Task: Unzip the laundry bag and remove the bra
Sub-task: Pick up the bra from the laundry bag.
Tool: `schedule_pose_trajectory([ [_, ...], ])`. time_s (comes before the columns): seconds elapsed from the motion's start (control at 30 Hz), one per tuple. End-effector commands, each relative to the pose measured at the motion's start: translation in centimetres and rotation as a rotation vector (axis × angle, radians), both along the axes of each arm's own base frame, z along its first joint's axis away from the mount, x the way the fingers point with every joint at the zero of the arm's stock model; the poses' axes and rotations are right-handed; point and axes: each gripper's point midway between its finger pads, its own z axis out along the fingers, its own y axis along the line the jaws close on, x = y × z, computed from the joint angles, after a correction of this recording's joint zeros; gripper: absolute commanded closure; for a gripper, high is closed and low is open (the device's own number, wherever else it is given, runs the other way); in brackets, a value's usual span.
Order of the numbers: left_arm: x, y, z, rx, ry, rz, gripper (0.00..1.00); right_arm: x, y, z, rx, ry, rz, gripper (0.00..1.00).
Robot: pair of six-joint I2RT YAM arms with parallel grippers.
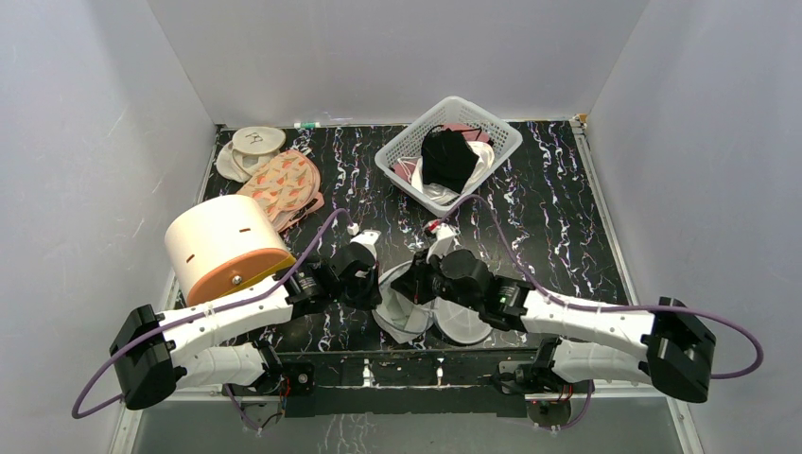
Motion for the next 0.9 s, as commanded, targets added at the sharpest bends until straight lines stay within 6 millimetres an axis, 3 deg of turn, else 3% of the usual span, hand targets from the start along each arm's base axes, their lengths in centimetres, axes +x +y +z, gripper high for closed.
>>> schedule_pose_trajectory([
  [0.0,0.4,-0.1,1.5,-0.022,-0.025,0.005,1.00,0.1,-0.2,5.8,0.106,-0.057,-0.005,1.00],
  [0.23,0.3,-0.3,1.3,-0.027,-0.017,0.008,1.00,-0.7,-1.0,13.8,0.241,-0.141,0.012,1.00],
  [0.4,0.5,-0.7,1.8,-0.040,-0.028,-0.001,1.00,-1.6,-1.3,16.2,0.324,-0.137,0.031,1.00],
  [0.5,0.6,-1.0,2.3,-0.047,-0.028,-0.002,1.00,-1.6,-1.1,14.8,0.315,-0.085,0.022,1.00],
  [0.7,1.1,-1.7,3.9,-0.082,-0.057,-0.014,1.00,-3.3,1.7,8.3,0.208,0.087,0.145,1.00],
  [0.77,1.1,-1.7,4.0,-0.080,-0.056,-0.008,1.00,-4.8,2.9,7.8,0.231,0.122,0.252,1.00],
  [0.87,1.1,-2.0,4.2,-0.092,-0.055,-0.017,1.00,-6.8,3.9,8.9,0.282,0.138,0.389,1.00],
])
